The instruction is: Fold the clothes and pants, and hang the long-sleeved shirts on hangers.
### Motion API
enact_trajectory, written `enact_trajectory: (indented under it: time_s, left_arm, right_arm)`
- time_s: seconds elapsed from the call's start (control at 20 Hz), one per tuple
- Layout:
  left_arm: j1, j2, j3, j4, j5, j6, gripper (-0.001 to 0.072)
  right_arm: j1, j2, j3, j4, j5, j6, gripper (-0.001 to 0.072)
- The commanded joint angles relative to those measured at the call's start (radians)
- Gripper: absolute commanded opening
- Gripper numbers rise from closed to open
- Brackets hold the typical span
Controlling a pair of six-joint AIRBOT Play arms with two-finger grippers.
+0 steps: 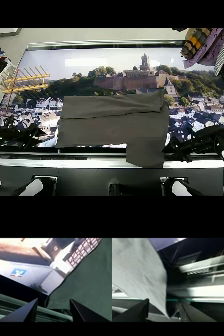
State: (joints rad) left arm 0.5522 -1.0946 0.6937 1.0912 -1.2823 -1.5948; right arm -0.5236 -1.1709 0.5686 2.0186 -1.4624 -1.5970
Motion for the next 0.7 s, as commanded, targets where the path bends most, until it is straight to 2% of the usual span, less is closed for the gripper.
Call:
enact_trajectory:
  time_s: [0.0,0.1,0.15,0.25,0.3,0.65]
  left_arm:
    - [0.001,-0.001,-0.005,-0.004,0.0,0.003,0.0463]
    - [0.001,-0.004,-0.005,-0.004,0.01,0.003,0.0464]
    - [0.001,-0.004,-0.005,-0.004,0.019,0.003,0.0463]
    - [0.001,-0.006,-0.005,-0.004,0.028,0.003,0.0463]
    - [0.001,-0.011,-0.005,-0.004,0.025,0.011,0.0463]
    - [0.001,-0.079,-0.093,-0.038,0.019,0.054,0.0463]
  right_arm:
    - [0.0,0.001,-0.049,0.048,0.055,0.008,0.0373]
    - [0.0,0.001,-0.07,0.084,0.081,0.015,0.0345]
    - [0.0,0.001,-0.075,0.094,0.096,0.014,0.03]
    - [-0.001,0.001,-0.074,0.113,0.114,-0.007,0.0064]
    - [0.0,0.001,-0.074,0.121,0.113,-0.016,0.0037]
    - [-0.001,0.002,-0.074,0.127,0.112,-0.042,0.0037]
